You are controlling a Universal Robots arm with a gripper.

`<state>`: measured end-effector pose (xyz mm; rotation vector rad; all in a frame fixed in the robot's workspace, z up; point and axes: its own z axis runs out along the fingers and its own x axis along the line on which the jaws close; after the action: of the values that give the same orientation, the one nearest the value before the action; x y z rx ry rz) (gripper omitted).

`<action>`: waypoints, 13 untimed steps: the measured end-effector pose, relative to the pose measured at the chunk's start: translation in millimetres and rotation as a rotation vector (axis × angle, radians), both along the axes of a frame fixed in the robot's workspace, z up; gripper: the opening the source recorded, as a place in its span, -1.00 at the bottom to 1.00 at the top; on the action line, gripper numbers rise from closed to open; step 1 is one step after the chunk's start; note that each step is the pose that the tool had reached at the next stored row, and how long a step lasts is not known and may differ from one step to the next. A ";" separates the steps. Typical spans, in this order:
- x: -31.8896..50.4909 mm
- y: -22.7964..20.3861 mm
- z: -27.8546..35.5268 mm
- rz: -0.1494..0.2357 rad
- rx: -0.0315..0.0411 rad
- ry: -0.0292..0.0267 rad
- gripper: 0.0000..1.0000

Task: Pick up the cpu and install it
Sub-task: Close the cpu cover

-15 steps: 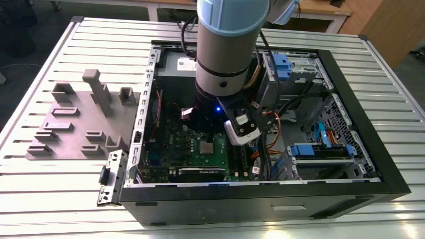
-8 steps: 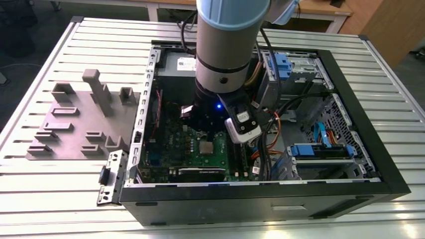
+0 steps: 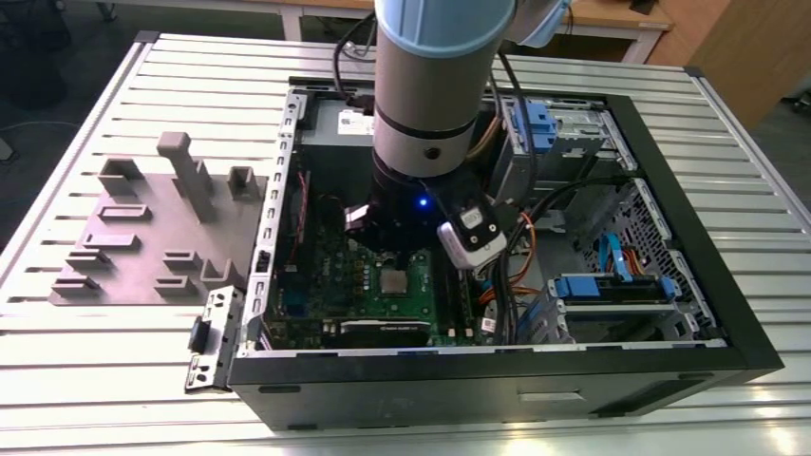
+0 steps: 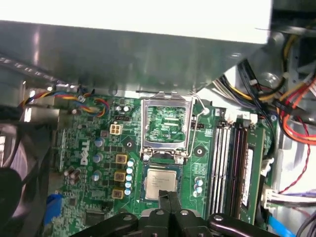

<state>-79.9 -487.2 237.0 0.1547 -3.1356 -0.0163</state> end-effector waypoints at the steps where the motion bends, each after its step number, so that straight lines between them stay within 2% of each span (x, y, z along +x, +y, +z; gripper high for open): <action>1: 0.0 0.0 0.4 0.003 0.0001 0.0001 -0.79; 6: 0.0 0.2 12.0 0.008 0.0000 -0.0042 -0.79; 8: 0.0 0.2 14.5 0.010 0.0001 -0.0084 -0.79; 10: 0.0 0.2 14.4 0.031 0.0005 -0.0095 -0.79; 13: 0.0 0.2 14.5 0.085 0.0005 -0.0094 -0.79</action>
<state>-80.0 -487.0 251.4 0.2885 -3.1352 -0.0163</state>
